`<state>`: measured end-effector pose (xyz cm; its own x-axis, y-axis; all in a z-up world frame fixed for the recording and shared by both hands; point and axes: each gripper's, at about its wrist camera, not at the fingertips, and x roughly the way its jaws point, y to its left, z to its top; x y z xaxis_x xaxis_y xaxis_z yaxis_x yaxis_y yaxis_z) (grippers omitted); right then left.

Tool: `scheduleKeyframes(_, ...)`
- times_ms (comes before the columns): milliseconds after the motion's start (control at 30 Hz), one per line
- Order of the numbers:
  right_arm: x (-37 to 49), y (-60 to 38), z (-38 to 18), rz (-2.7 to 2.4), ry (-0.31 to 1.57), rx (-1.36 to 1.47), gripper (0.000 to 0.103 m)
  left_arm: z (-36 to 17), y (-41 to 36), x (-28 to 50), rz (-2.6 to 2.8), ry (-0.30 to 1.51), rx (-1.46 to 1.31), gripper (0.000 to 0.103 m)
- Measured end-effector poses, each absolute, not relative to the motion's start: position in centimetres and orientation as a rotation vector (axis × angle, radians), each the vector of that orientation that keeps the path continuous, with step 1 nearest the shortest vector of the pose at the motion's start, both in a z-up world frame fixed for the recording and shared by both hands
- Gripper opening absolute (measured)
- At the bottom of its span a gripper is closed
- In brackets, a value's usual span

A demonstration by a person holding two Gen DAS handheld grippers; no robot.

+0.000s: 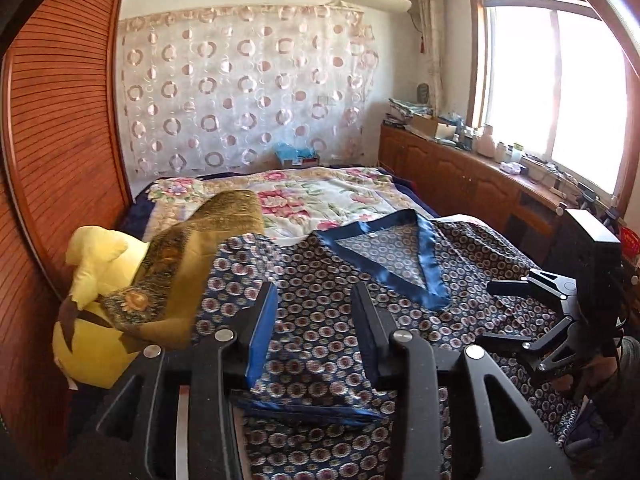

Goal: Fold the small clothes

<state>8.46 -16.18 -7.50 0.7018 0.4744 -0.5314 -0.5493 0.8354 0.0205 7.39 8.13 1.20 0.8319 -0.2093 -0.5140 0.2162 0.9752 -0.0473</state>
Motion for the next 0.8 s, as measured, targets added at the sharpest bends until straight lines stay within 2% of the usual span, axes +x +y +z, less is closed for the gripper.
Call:
scheduleKeyframes(67, 9.0, -14.9, -7.2, 0.608, 0.554, -0.168, 0.09, 1.1, 9.2, 7.2, -0.192, 0.543, 0.017, 0.043)
scheduleKeyframes(133, 9.7, -13.1, -7.0, 0.648, 0.562, -0.197, 0.086, 0.8, 10.3, 7.0, -0.163, 0.542, 0.011, 0.07)
scheduleKeyframes(167, 10.0, -12.0, -7.0, 0.674, 0.567, -0.212, 0.085, 0.7, 11.2, 6.9, -0.15, 0.541, 0.002, 0.074)
scheduleKeyframes(500, 13.3, -0.3, -8.9, 0.93, 0.655, -0.348, 0.067, -1.6, 16.7, 6.2, -0.033, 0.556, -0.061, 0.074)
scheduleKeyframes(667, 14.8, 4.3, -10.9, 0.966, 0.713, -0.446, 0.065, -2.4, 18.1, 6.1, -0.004, 0.564, -0.084, 0.074)
scheduleKeyframes(767, 15.7, 5.8, -12.2, 0.912, 0.725, -0.524, 0.054, -2.9, 18.5, 6.3, 0.007, 0.578, -0.085, 0.074)
scheduleKeyframes(800, 16.0, 5.9, -12.6, 0.873, 0.721, -0.552, 0.043, -3.2, 18.6, 6.3, 0.016, 0.582, -0.081, 0.074)
